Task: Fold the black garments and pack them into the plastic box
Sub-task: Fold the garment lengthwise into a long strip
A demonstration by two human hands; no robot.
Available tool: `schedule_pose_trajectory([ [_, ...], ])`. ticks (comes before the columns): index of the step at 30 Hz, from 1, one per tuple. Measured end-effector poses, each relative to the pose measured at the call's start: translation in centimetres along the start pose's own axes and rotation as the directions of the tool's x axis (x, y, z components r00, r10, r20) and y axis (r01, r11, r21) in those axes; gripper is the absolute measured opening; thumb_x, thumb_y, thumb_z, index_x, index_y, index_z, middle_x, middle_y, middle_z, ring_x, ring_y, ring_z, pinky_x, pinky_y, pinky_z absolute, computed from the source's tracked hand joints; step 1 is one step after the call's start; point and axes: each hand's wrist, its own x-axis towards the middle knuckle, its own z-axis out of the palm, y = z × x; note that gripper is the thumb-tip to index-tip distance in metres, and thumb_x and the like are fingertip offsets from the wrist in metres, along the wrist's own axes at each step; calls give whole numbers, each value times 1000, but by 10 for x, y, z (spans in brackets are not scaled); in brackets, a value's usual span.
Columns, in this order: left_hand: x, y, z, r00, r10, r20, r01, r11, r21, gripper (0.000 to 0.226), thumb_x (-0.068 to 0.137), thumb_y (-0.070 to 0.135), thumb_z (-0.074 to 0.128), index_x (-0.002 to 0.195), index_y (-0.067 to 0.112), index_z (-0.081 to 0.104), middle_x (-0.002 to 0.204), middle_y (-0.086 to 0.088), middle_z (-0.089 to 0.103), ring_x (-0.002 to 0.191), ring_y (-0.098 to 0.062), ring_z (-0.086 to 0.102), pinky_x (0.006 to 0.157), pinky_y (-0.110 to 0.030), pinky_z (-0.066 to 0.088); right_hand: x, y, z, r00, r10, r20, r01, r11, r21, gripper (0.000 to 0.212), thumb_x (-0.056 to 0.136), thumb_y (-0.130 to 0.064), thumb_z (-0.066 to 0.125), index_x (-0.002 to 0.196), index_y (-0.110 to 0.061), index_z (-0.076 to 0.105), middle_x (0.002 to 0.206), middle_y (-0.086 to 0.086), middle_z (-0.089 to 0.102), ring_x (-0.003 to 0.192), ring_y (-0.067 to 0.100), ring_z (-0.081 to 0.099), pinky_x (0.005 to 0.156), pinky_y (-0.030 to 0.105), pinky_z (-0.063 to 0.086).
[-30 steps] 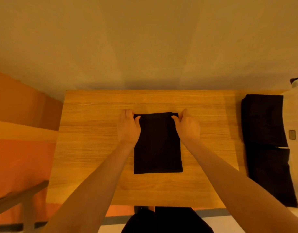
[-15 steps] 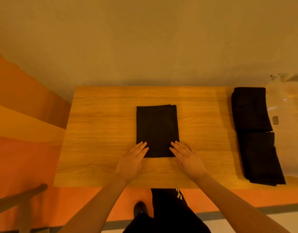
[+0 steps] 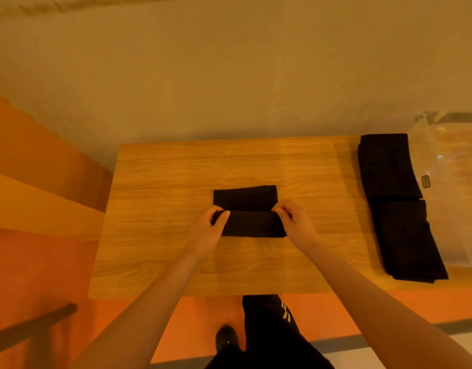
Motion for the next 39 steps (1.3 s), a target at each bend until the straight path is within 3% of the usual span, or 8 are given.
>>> schedule_pose_trajectory([
  [10,72,0,20,958,-179,-225,175,984,-38,36,97,36,40,116,10,55,110,-2,56,103,-13,51,86,-27,40,73,-2,1,991,115,65,-123,982,145,39,90,-12,57,126,-20,47,123,-6,50,119,11,45,94,20,37],
  [15,86,-6,27,917,-173,-360,210,975,68,37,95,38,45,108,7,59,105,-9,63,98,-19,58,72,-25,41,82,2,13,994,97,-43,-102,988,-115,30,95,-21,48,125,-15,49,110,2,60,84,9,54,62,12,41],
  [20,79,-9,29,869,-146,-473,238,961,140,36,94,39,47,114,10,55,99,-4,61,85,-16,58,63,-28,44,85,2,22,988,45,-149,-94,934,-344,32,93,-29,51,117,-8,51,112,8,55,78,23,59,58,34,50],
  [26,59,-2,27,809,-121,-576,213,973,95,36,90,25,57,118,5,48,117,-11,51,105,-24,50,82,-35,46,79,12,24,856,-498,137,449,585,-676,37,76,-9,64,113,-14,64,117,7,63,106,26,58,85,40,51],
  [29,32,1,40,828,-117,-548,226,965,135,43,88,23,59,124,3,47,125,-14,47,116,-29,45,95,-43,43,64,21,28,904,-323,280,422,564,-710,44,90,-32,46,129,-15,53,140,7,47,131,21,42,101,46,42],
  [33,11,-8,58,692,-679,-246,534,710,-459,45,89,33,58,128,14,45,124,-4,50,111,-21,49,95,-38,41,32,30,29,986,-63,154,161,605,-780,66,95,-50,2,142,-12,29,151,6,25,138,20,21,109,49,25],
  [36,14,-7,64,758,-652,-16,553,656,-514,37,87,43,57,119,24,54,122,1,56,110,-18,53,98,-36,39,11,30,34,990,11,140,100,644,-758,77,84,-60,-19,144,-15,2,151,2,-5,140,19,-6,110,48,-1],
  [39,32,9,66,806,-590,42,492,629,-602,45,83,37,65,122,18,55,120,-2,60,111,-20,56,101,-40,44,-6,25,36,993,89,75,2,634,-773,80,89,-57,-11,143,-15,30,152,7,22,140,20,15,106,53,13],
])
